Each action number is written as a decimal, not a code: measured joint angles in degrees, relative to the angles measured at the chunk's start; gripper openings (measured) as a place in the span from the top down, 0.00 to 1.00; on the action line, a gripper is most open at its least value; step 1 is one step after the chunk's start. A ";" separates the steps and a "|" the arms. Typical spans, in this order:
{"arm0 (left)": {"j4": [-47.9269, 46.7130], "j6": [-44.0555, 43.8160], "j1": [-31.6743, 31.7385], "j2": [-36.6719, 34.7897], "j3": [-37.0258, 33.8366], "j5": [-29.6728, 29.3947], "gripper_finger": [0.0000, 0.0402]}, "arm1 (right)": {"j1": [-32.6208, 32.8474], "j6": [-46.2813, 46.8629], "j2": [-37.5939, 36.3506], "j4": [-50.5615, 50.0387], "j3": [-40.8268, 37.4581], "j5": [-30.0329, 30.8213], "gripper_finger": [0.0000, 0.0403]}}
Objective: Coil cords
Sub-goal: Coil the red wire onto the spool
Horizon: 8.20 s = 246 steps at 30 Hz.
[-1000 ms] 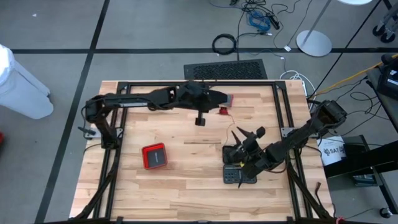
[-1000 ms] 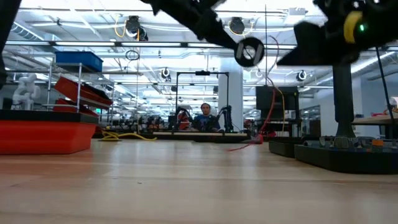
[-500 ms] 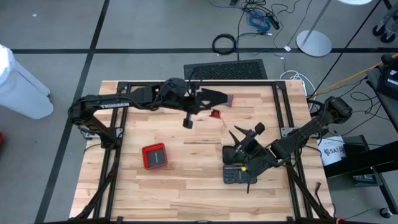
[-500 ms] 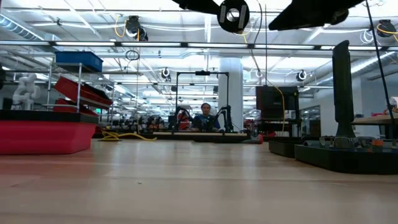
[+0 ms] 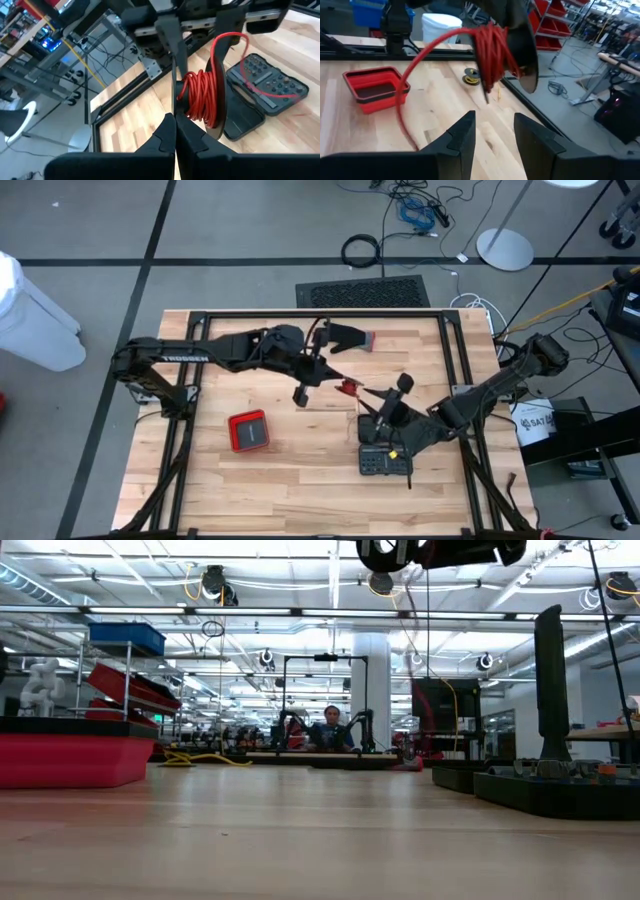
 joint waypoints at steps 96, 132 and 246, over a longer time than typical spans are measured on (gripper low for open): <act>6.62 0.78 -0.78 5.64 -0.10 5.92 0.99 | 1.53 3.67 -2.56 -7.88 0.03 -0.96 0.93; 11.37 1.70 0.19 5.25 -0.10 -8.46 1.00 | -0.70 33.90 8.22 -24.76 0.01 18.90 0.83; 22.66 5.83 -1.18 5.68 -0.04 -3.57 1.00 | 14.34 30.04 13.08 -13.78 -0.01 15.40 0.85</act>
